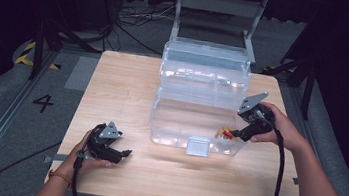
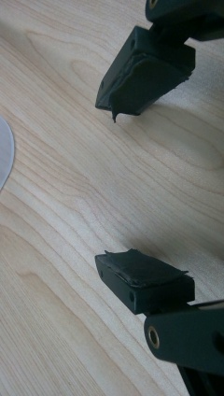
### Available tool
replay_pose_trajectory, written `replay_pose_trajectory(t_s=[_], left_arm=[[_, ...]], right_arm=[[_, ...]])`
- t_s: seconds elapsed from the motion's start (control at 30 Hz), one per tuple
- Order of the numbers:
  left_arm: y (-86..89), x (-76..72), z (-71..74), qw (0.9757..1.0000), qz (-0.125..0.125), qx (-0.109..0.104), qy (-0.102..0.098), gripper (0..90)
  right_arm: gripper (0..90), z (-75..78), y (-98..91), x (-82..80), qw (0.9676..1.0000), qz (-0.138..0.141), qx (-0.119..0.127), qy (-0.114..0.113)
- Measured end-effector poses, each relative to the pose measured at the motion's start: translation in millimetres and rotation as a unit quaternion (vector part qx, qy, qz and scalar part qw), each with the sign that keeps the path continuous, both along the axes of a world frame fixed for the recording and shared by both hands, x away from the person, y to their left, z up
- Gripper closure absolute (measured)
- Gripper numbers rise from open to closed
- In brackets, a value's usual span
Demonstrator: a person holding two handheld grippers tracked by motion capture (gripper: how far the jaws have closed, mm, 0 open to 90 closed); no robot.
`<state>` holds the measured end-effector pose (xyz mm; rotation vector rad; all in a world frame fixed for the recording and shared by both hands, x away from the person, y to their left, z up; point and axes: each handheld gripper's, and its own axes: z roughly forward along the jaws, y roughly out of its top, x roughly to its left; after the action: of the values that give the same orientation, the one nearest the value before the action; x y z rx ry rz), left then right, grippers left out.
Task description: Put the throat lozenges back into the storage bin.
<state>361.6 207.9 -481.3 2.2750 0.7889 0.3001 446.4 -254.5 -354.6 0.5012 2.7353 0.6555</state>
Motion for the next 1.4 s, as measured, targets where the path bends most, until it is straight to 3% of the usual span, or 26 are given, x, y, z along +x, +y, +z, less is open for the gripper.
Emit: replay_pose_trajectory(t_s=[0.1, 0.23, 0.43, 0.63, 0.67, 0.93, 0.97, 1.13, 1.4], left_arm=[[-1.6, 0.3, 1.5, 0.9999, 0.01, 0.003, 0.004, 23.9], [-7.1, -0.2, 7.4, 1.0, 0.005, -0.001, 0.002, 24.8], [-23.9, -3.6, 34.1, 0.9991, -0.017, -0.007, -0.037, 23.9], [-37.7, -8.7, 55.8, 0.9979, -0.048, -0.018, -0.041, 23.0], [-43.9, -10.5, 62.8, 0.9973, -0.053, -0.01, -0.05, 22.4], [-61.6, -10.6, 87.7, 0.9946, -0.065, -0.011, -0.08, 26.7], [-68.9, -8.4, 92.6, 0.9933, -0.076, -0.014, -0.085, 26.8], [-88.3, -2.8, 93.4, 0.9908, -0.098, -0.002, -0.093, 27.2], [-109.0, 10.1, 85.3, 0.9901, -0.114, 0.008, -0.082, 28.1]], right_arm=[[24.8, 5.0, -4.0, -3.4, 0.9997, 0.001, 0.022, -0.011], [25.8, 8.2, -8.3, -4.9, 0.9993, -0.004, 0.033, -0.017], [27.4, 13.4, -12.1, -3.9, 0.9987, -0.011, 0.041, -0.028], [28.4, 21.1, -13.0, -2.8, 0.9982, -0.01, 0.043, -0.041], [28.7, 24.3, -12.8, -1.4, 0.9974, -0.016, 0.048, -0.052], [31.9, 29.0, -8.2, 7.7, 0.9952, -0.024, 0.066, -0.069], [32.2, 28.7, -7.2, 10.4, 0.9948, -0.024, 0.073, -0.066], [34.3, 23.9, -0.8, 19.1, 0.9947, -0.025, 0.081, -0.059], [38.7, 15.5, 6.1, 31.7, 0.9939, -0.033, 0.092, -0.052]])
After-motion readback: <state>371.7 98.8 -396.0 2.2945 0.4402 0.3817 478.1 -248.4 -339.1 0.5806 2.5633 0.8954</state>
